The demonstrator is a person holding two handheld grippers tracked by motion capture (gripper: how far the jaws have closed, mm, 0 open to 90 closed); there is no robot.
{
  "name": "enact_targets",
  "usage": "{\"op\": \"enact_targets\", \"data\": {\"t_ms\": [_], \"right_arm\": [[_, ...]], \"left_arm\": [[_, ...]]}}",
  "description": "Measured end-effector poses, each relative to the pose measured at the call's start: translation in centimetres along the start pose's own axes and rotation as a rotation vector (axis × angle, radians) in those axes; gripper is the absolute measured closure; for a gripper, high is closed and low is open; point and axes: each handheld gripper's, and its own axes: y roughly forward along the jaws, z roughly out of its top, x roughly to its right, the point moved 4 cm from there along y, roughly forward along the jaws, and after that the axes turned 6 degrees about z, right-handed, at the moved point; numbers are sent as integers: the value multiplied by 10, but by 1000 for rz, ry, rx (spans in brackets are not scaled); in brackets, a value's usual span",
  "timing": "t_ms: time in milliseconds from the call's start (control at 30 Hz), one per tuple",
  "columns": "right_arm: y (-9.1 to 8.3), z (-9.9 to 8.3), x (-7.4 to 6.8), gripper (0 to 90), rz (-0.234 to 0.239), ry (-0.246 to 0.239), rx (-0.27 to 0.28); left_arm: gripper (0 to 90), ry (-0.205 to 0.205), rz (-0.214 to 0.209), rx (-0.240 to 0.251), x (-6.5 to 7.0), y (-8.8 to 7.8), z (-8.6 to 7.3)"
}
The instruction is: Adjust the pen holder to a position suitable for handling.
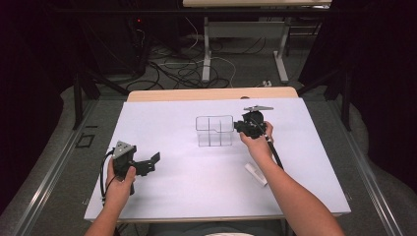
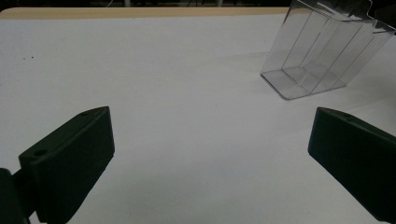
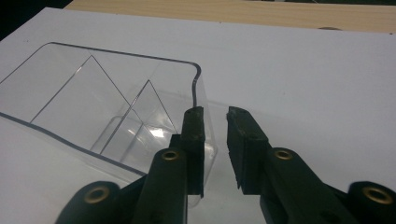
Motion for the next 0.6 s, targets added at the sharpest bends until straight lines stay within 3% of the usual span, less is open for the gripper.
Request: {"op": "enact_targets", "data": {"t_ms": [367, 600], "right_arm": [[-19, 4, 0, 595, 41, -22, -5], [-31, 1, -2, 427, 63, -31, -15]], "left_arm": [[4, 0, 0, -3, 0, 0, 0], [4, -7, 4, -6, -1, 1, -1]]}}
